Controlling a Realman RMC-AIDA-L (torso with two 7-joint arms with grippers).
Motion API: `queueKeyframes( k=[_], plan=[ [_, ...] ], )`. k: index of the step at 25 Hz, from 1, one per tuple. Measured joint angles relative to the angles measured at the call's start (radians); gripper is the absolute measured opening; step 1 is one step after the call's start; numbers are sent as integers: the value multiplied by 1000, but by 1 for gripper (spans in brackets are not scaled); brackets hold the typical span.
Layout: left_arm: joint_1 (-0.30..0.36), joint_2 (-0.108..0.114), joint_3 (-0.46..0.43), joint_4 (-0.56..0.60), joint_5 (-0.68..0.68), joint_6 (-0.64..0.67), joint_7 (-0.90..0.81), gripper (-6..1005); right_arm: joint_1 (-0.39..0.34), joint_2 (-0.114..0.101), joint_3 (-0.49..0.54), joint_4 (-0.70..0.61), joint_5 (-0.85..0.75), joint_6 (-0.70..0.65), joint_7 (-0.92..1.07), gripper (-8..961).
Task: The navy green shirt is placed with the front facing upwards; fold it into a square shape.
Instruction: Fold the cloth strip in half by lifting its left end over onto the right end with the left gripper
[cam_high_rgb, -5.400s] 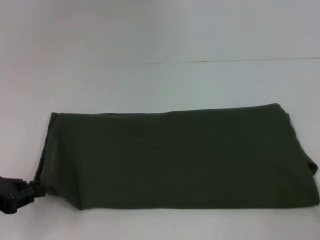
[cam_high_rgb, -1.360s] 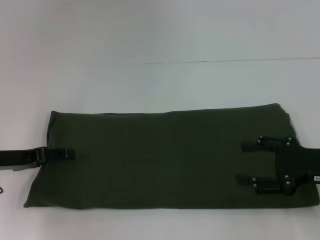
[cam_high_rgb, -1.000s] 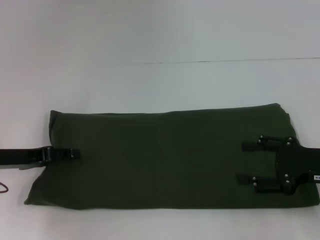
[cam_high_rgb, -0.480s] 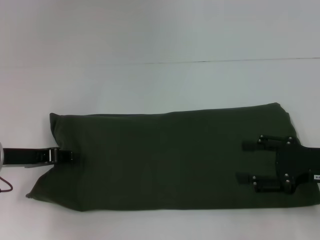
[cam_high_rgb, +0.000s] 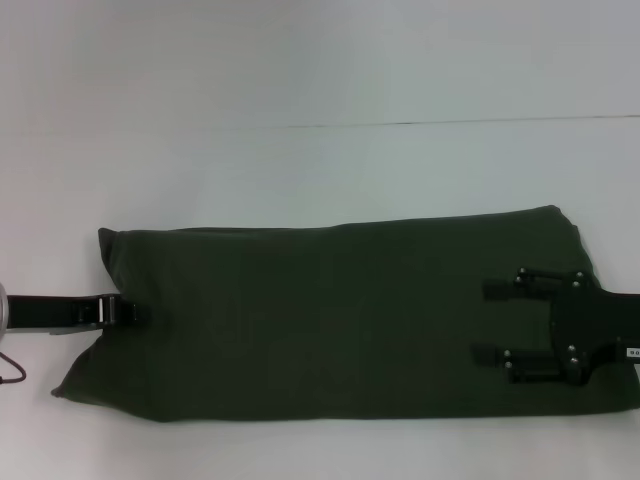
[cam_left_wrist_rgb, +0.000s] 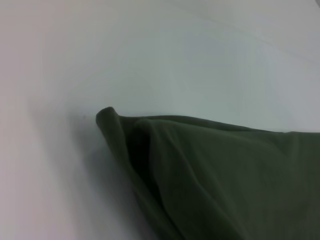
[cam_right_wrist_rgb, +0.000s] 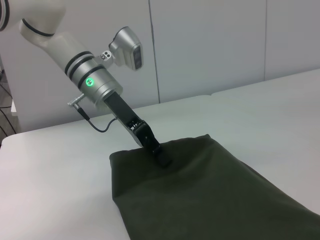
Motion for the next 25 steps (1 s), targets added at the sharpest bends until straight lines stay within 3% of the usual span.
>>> queueKeyframes(
  k=[4, 12, 17, 21, 25],
  plan=[
    [3, -3, 3, 27, 4, -18, 0, 49, 1, 0, 0, 0, 0, 6, 0, 835],
    [42, -1, -8, 135, 7, -32, 1, 48, 1, 1, 11, 5, 0, 36, 1, 836],
    [62, 10, -67, 162, 10, -52, 5, 49, 3, 2, 11, 29, 5, 66, 1, 836],
    [63, 15, -120, 166, -50, 14, 18, 49, 0, 2, 12, 42, 9, 78, -1, 836],
    [47, 2, -113, 168, -139, 97, 36, 49, -11, -4, 28, 52, 13, 84, 0, 831]
  ],
)
